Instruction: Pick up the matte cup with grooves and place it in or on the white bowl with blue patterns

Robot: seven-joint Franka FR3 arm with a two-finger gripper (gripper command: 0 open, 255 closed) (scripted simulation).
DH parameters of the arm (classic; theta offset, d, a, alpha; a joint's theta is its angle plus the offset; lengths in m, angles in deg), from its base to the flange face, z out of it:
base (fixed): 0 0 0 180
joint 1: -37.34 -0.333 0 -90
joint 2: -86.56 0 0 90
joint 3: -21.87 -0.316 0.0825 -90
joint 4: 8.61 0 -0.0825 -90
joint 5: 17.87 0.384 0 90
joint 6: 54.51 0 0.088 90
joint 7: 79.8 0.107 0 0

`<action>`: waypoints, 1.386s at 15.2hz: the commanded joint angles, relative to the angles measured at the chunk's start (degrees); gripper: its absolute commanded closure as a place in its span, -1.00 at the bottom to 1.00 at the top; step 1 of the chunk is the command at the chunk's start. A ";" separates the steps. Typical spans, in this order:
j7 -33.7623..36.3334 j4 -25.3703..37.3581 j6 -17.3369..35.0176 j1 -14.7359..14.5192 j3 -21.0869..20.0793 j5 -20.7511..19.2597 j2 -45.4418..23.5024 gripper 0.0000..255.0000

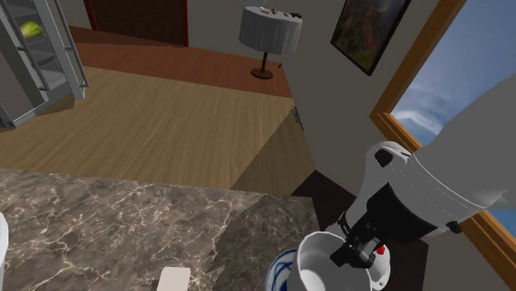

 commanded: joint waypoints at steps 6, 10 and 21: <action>0.20 -2.47 1.48 -1.29 -1.78 1.73 0.84 1.00; 0.19 -2.47 1.48 -1.29 -1.78 1.73 0.85 1.00; 0.56 3.86 -4.76 0.65 3.97 -3.56 0.95 -1.00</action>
